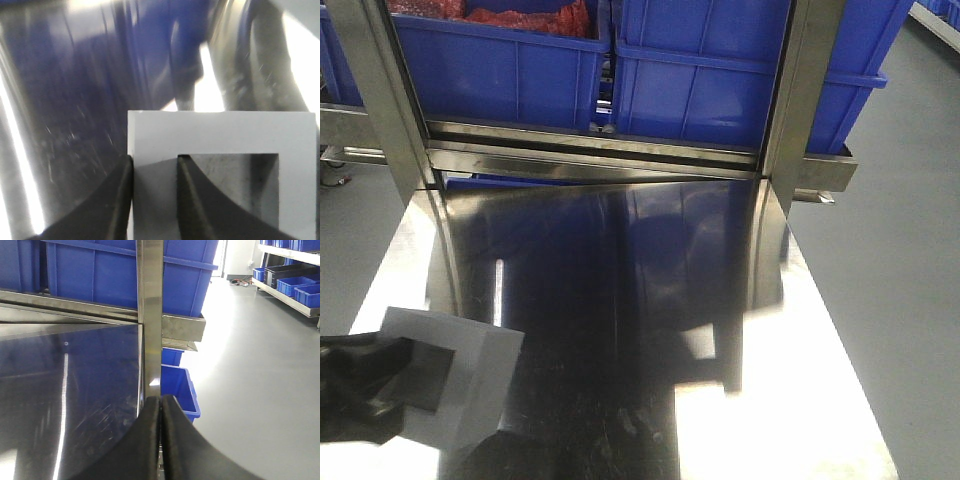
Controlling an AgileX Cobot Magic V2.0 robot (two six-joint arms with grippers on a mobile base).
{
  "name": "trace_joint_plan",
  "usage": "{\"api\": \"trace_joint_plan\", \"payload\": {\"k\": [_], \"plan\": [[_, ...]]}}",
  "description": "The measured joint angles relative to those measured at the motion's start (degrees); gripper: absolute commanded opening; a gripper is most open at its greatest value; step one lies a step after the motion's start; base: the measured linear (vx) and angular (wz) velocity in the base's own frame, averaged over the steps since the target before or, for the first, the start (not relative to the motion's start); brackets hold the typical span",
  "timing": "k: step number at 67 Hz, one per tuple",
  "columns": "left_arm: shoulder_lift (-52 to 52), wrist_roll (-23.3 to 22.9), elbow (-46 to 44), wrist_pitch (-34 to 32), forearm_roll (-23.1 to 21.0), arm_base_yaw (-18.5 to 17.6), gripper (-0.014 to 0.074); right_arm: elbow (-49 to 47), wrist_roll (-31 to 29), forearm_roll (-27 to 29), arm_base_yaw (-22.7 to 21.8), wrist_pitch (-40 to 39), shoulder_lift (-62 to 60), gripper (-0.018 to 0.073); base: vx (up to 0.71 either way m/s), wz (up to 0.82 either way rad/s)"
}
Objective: Sort gray base to blue bin
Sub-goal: 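Raise the held gray block with the left gripper toward the robot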
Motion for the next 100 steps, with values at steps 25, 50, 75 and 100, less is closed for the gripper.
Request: {"api": "trace_joint_plan", "payload": {"k": [25, 50, 75, 100], "plan": [[-25.2, 4.1, 8.0, -2.2, 0.0, 0.0, -0.0007, 0.0, 0.0, 0.0, 0.0, 0.0, 0.0, -0.0005, 0.00, 0.00], [-30.3, 4.3, 9.5, -1.6, -0.2, 0.0, -0.0007, 0.0, 0.0, 0.0, 0.0, 0.0, 0.0, -0.0005, 0.00, 0.00], [-30.3, 4.3, 9.5, -1.6, -0.2, 0.0, -0.0007, 0.0, 0.0, 0.0, 0.0, 0.0, 0.0, -0.0005, 0.00, 0.00], [-30.3, 4.3, 9.5, -1.6, -0.2, 0.0, -0.0007, 0.0, 0.0, 0.0, 0.0, 0.0, 0.0, -0.0005, 0.00, 0.00]]}}
